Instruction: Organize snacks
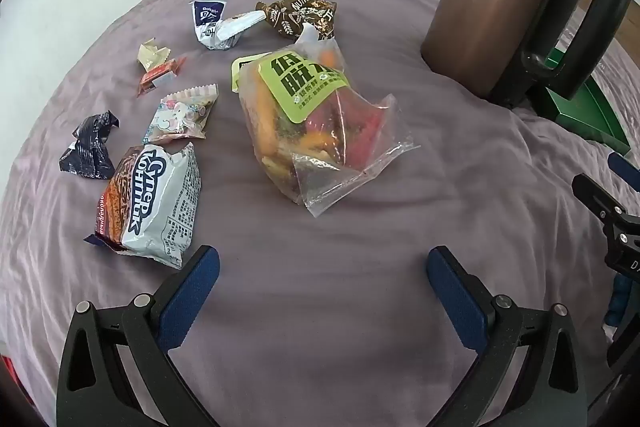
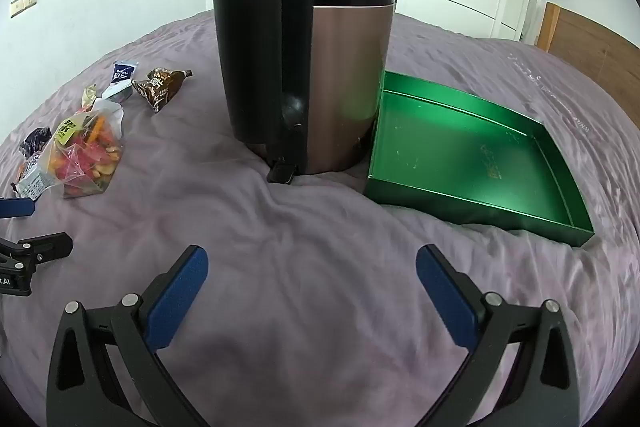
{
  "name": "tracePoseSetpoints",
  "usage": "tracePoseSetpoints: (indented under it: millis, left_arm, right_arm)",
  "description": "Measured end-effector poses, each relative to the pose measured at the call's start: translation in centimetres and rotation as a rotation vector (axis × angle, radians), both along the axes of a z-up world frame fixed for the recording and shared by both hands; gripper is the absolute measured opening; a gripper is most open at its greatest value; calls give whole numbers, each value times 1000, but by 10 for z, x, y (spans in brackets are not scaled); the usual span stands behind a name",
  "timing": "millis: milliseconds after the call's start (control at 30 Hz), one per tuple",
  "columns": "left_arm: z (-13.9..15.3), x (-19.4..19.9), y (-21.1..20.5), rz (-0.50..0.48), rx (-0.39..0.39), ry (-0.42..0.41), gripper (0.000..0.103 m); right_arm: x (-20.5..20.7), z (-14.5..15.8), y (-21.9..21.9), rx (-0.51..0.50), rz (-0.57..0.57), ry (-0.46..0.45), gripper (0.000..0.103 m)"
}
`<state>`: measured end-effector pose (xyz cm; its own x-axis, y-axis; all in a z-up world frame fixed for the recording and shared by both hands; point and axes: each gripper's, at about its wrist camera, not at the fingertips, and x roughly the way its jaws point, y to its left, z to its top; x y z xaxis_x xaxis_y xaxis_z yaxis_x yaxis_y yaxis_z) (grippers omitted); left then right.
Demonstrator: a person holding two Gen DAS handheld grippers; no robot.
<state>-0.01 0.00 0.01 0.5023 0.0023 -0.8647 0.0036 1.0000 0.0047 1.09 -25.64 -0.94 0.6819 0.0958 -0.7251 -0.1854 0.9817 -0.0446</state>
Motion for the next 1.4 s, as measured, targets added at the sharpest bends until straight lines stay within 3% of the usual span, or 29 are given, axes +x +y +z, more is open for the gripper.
tracePoseSetpoints:
  millis: [1400]
  left_arm:
    - [7, -7, 9, -8, -41, 17, 102]
  right_arm:
    - [-2, 10, 27, 1, 21, 1, 103]
